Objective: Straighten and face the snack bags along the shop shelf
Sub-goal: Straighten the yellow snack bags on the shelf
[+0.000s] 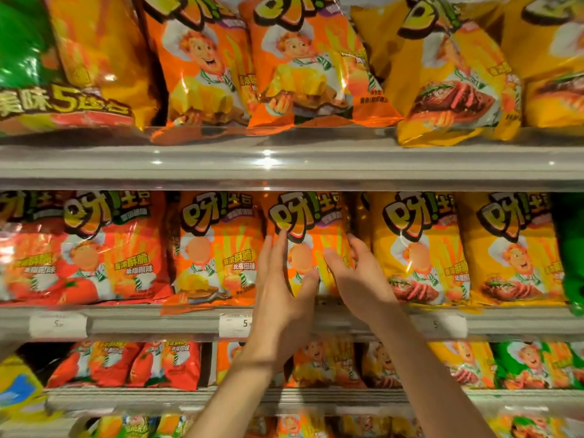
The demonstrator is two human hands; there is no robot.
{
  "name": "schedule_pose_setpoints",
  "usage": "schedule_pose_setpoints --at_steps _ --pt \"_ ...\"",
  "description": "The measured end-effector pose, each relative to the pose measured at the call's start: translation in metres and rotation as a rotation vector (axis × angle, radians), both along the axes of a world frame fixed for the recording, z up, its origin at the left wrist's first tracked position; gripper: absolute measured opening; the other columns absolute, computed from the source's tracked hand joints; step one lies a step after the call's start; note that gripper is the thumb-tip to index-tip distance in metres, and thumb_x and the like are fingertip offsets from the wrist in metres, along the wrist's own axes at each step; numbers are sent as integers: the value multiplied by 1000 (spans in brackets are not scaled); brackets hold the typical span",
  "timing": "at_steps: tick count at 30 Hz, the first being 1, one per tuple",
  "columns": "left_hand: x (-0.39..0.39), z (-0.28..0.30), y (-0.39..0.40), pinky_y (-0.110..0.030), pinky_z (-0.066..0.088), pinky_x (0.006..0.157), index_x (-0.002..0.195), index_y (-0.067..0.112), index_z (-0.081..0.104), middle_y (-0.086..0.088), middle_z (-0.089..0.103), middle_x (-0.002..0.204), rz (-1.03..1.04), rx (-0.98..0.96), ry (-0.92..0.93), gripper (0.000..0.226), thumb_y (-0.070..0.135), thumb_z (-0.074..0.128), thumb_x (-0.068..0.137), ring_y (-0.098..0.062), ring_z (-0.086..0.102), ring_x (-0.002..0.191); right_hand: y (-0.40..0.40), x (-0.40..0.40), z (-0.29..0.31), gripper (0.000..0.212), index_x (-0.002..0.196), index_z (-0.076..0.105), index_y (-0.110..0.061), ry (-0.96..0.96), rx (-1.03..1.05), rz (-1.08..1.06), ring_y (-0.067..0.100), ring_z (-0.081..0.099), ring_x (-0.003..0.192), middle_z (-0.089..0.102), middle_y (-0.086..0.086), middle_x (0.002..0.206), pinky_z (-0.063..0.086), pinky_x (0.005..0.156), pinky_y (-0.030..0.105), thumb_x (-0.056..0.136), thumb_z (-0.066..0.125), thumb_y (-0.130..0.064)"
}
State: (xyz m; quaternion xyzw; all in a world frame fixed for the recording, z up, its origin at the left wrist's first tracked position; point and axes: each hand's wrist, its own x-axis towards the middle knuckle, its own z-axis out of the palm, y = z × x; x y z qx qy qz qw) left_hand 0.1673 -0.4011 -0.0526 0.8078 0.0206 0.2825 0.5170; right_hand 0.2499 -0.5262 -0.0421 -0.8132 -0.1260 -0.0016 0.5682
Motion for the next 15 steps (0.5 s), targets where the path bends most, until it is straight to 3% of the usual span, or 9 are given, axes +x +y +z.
schedule_pose_setpoints --at_steps 3,5,8,12,15 --pt "5 3 2 -27 26 118 148 52 24 21 24 159 -34 -94 -32 66 41 63 95 7 22 145 -5 0 -1 74 156 29 -24 -68 -9 -91 20 40 142 41 -1 157 33 118 45 94 57 -53" --pt "10 6 5 -30 31 116 151 45 23 18 29 157 -39 -181 -13 77 49 64 87 3 31 142 -5 2 1 77 157 26 -20 -73 -25 -96 21 36 145 37 2 159 30 119 41 95 55 -54" --pt "26 15 9 -41 34 117 159 32 13 8 31 160 -13 -271 95 100 60 63 77 -12 35 144 -2 15 12 87 156 27 -16 -34 -71 -62 26 39 143 40 7 157 32 117 43 90 51 -67" --pt "51 31 18 -48 38 114 157 26 22 2 46 151 -16 -369 249 104 67 62 71 -23 46 138 2 35 30 107 149 36 -25 26 -66 -50 20 63 107 63 3 127 51 94 40 67 40 -93" --pt "62 36 23 -48 39 112 154 25 29 1 53 144 -20 -349 262 95 68 61 75 -24 51 131 9 43 26 107 148 40 -29 36 -20 -66 24 56 119 55 0 140 38 93 32 65 42 -96"
